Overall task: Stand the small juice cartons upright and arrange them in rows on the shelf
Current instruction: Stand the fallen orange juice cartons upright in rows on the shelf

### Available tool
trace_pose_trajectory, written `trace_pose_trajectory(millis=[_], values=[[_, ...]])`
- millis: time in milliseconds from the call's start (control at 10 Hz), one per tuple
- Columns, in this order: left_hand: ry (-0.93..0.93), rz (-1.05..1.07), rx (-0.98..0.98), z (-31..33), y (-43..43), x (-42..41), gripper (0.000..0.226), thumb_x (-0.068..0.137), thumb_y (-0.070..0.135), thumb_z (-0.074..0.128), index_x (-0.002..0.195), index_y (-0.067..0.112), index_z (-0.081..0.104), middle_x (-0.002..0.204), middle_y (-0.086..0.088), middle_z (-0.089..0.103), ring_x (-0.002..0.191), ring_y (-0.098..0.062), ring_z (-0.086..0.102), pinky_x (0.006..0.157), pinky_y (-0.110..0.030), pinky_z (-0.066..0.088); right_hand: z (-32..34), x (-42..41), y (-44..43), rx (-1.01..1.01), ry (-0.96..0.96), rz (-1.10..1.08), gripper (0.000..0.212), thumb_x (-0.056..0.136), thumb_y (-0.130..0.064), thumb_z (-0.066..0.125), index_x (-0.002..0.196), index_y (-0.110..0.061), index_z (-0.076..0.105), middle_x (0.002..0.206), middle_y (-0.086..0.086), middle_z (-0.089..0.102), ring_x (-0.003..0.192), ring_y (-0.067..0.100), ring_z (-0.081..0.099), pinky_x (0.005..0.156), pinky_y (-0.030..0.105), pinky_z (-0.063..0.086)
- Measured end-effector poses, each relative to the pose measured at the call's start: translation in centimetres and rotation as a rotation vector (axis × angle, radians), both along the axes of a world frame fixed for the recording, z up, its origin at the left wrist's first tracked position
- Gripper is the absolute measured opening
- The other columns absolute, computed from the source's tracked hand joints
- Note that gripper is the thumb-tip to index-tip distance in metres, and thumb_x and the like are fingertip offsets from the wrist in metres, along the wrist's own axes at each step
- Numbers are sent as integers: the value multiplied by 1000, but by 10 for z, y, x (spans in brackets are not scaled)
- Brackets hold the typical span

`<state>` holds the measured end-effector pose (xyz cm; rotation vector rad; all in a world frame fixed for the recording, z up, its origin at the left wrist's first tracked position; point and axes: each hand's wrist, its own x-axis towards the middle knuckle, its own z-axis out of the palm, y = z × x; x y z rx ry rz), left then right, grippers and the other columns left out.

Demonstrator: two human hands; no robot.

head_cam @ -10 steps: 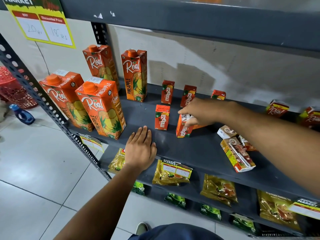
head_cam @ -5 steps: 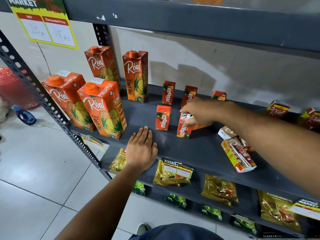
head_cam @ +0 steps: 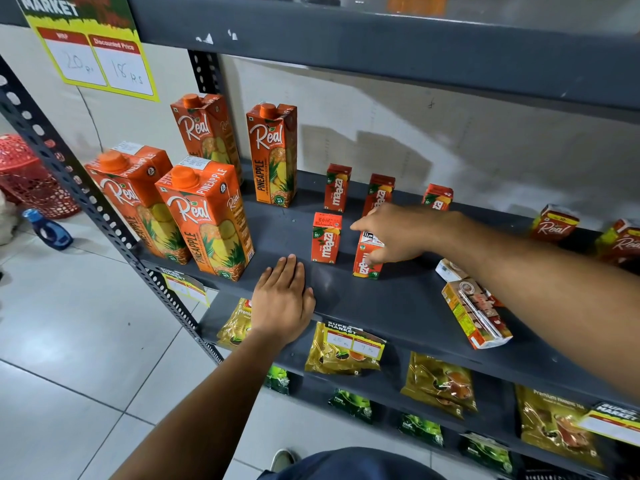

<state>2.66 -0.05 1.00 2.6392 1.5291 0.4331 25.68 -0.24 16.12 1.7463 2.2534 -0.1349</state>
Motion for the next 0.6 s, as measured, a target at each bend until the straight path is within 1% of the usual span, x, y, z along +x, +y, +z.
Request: trace_pose_trajectory(millis=[100, 200, 300, 400, 500, 600], values=[[2, -1, -1, 0, 0, 0, 58, 90, 35, 32, 129, -1, 55, 140, -21, 50, 131, -35, 46, 108, -48, 35, -3, -4, 0, 15, 6, -15, 61, 79, -44, 70, 132, -22, 49, 128, 7, 57, 104, 25, 59, 67, 33, 49], [1, -2, -2, 1, -1, 0, 58, 89, 35, 33, 129, -1, 55, 140, -21, 51, 130, -35, 46, 108, -48, 35, -3, -6, 1, 32, 50, -63, 48, 75, -38, 74, 117, -24, 57, 111, 2, 61, 83, 18, 58, 54, 28, 41], [-5, -2, -4, 1, -1, 0, 58, 89, 35, 33, 128, -1, 55, 139, -21, 51, 130, -36, 47, 108, -48, 35, -2, -5, -1, 51, 102, -88, 42, 69, -34, 76, 106, -25, 60, 99, -2, 61, 75, 14, 56, 53, 27, 43], [-19, -6, -2, 1, -1, 0, 56, 89, 33, 34, 127, -2, 56, 138, -22, 52, 129, -36, 47, 107, -49, 36, -2, 5, -7, 82, 211, -132, 31, 63, -32, 76, 91, -27, 63, 85, -10, 60, 69, 7, 54, 51, 26, 39], [-21, -8, 2, 0, -1, 0, 56, 89, 33, 35, 127, -2, 56, 138, -22, 52, 129, -36, 48, 107, -49, 36, 1, 19, -12, 108, 371, -240, 22, 63, -28, 77, 82, -25, 65, 82, -11, 62, 71, 6, 56, 55, 25, 43], [-17, -5, 6, 0, 0, 0, 57, 89, 34, 34, 128, -2, 56, 138, -22, 52, 129, -36, 48, 107, -48, 36, -3, 42, -26, 155, 958, -597, 18, 73, -12, 75, 80, -19, 60, 78, -1, 64, 62, 11, 61, 49, 20, 48]])
